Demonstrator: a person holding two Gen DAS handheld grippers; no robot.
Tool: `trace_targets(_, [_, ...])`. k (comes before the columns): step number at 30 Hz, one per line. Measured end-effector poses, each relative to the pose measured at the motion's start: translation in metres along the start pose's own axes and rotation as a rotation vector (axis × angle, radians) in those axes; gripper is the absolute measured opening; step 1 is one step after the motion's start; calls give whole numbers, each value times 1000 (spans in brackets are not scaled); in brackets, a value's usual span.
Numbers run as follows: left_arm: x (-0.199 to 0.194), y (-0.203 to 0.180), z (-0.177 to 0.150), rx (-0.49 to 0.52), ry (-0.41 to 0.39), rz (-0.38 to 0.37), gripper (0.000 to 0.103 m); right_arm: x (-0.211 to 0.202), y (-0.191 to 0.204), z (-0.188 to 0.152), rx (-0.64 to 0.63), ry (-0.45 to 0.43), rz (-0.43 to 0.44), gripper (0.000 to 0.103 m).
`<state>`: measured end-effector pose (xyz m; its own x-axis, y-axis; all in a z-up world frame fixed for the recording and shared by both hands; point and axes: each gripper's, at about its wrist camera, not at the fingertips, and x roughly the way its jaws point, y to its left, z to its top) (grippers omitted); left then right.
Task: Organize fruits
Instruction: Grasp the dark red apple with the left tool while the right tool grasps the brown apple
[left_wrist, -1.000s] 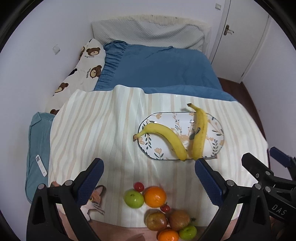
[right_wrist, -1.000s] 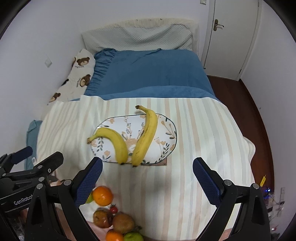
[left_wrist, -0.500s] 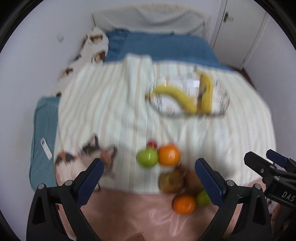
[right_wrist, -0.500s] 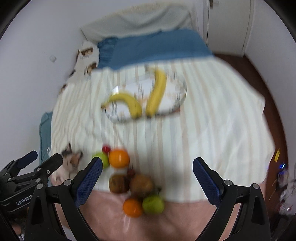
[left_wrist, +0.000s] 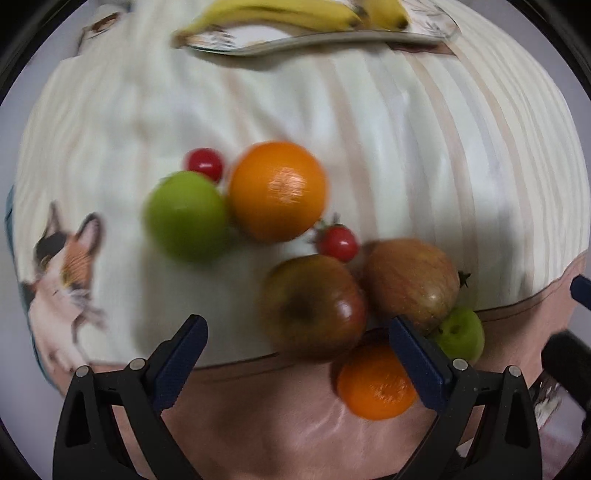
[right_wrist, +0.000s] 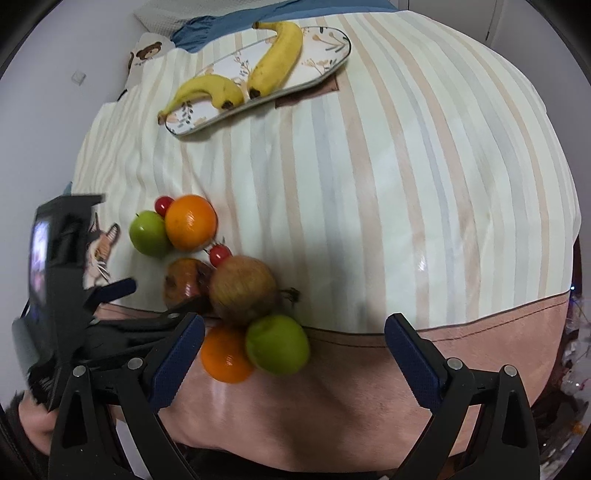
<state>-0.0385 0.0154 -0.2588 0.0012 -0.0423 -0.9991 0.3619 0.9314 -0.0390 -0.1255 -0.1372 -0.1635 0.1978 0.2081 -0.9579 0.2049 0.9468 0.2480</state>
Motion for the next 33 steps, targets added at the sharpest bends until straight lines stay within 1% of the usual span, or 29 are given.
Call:
trace_targets(1, [-1, -1, 1, 5, -16, -21, 98, 2, -1, -2, -7, 8, -6, 100])
trace_targets(2, [-2, -2, 2, 7, -35, -43, 86, 3, 0, -1, -11, 13, -7, 100])
trace_targets(3, [-5, -1, 4, 6, -45, -55, 59, 4, 1, -2, -16, 19, -8, 100])
trace_targets(4, [-3, -2, 4, 13, -36, -53, 58, 6, 2, -2, -20, 26, -7, 100])
trace_targets(5, [-1, -2, 4, 18, -28, -53, 58, 8, 3, -2, -22, 32, -7, 100])
trace_targets(11, [1, -9, -7, 67, -57, -66, 60, 26, 7, -1, -2, 77, 11, 99])
trace_targets(14, [2, -11, -12, 68, -45, -84, 59, 35, 9, 1, 4, 97, 15, 98])
trace_targets(15, [4, -4, -8, 68, -41, -85, 58, 37, 11, 2, 5, 102, 16, 98])
trace_targets(17, [2, -1, -7, 73, -38, -80, 58, 38, 12, 3, 4, 108, 19, 98])
trace_targets(20, [-4, 4, -18, 84, -35, -45, 57, 40, 14, 7, -5, 112, 24, 98])
trace_targets(21, [-7, 6, -23, 87, -33, -39, 56, 41, 16, 9, -8, 111, 30, 98])
trace_targets(22, [-10, 10, -28, 89, -34, -34, 51, 42, 19, 12, -11, 110, 37, 98])
trace_targets(23, [-16, 18, -34, 87, -37, -24, 38, 45, 22, 14, -14, 111, 43, 98])
trace_targets(24, [-21, 22, -37, 88, -42, -3, 37, 46, 25, 16, -19, 112, 49, 98])
trace_targets(26, [-31, 34, -43, 95, -70, 57, 37, 55, 33, 19, -35, 133, 51, 98])
trace_targets(27, [-33, 41, -43, 92, -76, 63, 38, 62, 37, 21, -41, 143, 56, 98])
trace_targets(29, [-33, 53, -41, 57, -69, 21, 39, 77, 43, 23, -43, 178, 62, 97])
trace_targets(30, [-32, 61, -38, 15, -62, -15, 40, 88, 46, 23, -39, 204, 77, 94])
trace_targets(31, [-31, 65, -37, -7, -55, -41, 40, 94, 48, 23, -38, 219, 86, 87])
trace_targets(32, [-29, 68, -36, -22, -45, -68, 43, 102, 49, 24, -36, 233, 92, 82])
trace_targets(33, [-25, 70, -36, -41, -32, -91, 50, 111, 51, 25, -39, 246, 91, 69])
